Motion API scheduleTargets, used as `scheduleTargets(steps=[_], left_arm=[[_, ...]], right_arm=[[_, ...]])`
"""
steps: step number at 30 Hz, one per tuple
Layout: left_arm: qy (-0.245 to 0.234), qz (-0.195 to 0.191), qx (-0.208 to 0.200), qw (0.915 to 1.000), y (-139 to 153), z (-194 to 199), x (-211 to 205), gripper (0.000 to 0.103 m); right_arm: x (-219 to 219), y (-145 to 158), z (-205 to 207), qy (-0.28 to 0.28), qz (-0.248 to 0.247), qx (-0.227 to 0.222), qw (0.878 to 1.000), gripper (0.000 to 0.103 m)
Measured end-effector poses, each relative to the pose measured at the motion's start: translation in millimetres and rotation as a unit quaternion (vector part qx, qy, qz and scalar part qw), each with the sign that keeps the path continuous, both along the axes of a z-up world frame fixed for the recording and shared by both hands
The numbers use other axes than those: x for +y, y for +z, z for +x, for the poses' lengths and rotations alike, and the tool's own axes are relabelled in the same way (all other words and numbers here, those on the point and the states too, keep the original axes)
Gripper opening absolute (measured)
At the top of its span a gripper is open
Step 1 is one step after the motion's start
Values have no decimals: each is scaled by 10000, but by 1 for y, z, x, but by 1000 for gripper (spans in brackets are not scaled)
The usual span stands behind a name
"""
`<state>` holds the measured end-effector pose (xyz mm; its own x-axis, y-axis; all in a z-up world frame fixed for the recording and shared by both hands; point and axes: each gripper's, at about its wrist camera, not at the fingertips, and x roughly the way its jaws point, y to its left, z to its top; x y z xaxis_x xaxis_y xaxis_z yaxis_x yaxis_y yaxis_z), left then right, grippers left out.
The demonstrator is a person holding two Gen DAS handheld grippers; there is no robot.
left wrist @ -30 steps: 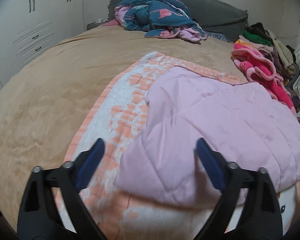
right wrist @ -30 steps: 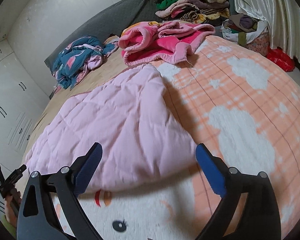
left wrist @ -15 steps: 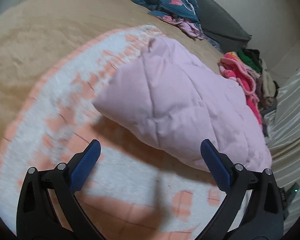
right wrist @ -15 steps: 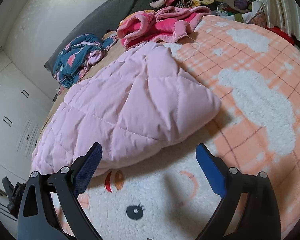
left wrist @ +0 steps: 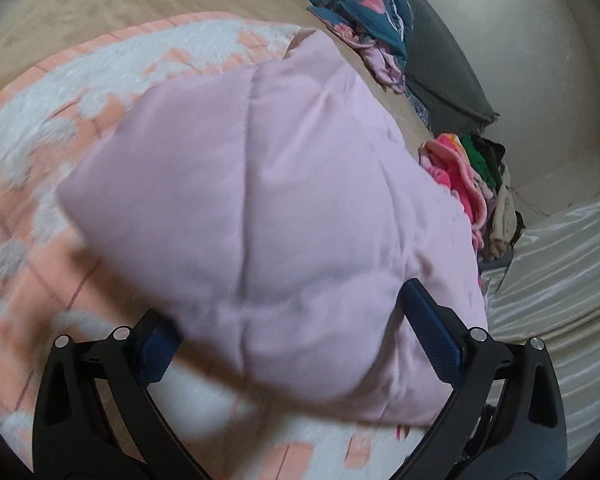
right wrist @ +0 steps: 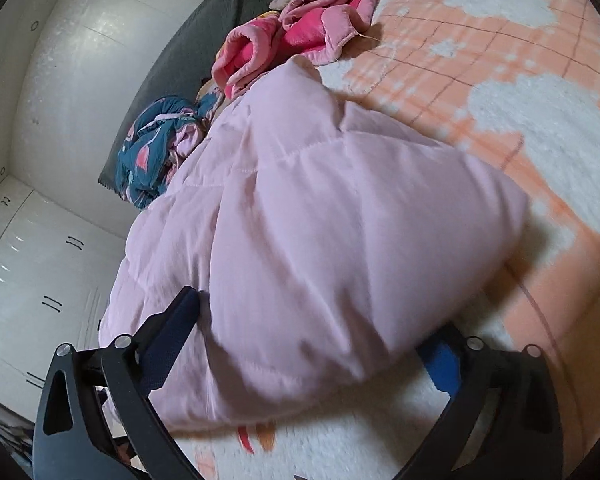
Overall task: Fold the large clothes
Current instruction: 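Grasp the jacket bundle with both tools and roll it over onto itself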
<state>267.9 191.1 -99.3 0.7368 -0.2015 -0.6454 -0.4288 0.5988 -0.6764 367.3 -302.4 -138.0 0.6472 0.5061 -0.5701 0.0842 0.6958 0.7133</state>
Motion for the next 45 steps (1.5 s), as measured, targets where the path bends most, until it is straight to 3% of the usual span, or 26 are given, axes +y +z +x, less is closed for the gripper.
scheduleTargets(steps=[7,9,10,11,14,17,26,37,45], left_arm=[[212,-92,-76,9997,-5,18,6,93],[233,77,-75,9997,1,19,3,83],[235,144,-101,9996,4,19,3,74],[220,207,-144,9994,8,20,3,64],[99,456,-203,9987,21,23,1,45],[-59,833,-218,9963,36,25,-5,34],[-218,1527,-391,9873,79,18,-12,28],[-436,2002,-504,9775,108,-20,-24,28],[-568,2123,-482,9744,111,-51,-33,28]], right_arm=[[10,0,13,-31,-139,-131,9998,96],[11,1,16,28,-136,-240,9996,80],[13,3,17,121,-171,-332,9992,65],[15,7,16,191,-270,-422,9986,57],[23,19,16,355,-604,-602,9957,43],[36,37,11,531,-1160,-828,9884,35],[63,90,-16,1060,-2100,-1635,9581,31],[68,123,-70,1275,-2535,-2200,9333,30],[60,126,-104,1312,-2616,-2238,9297,30]])
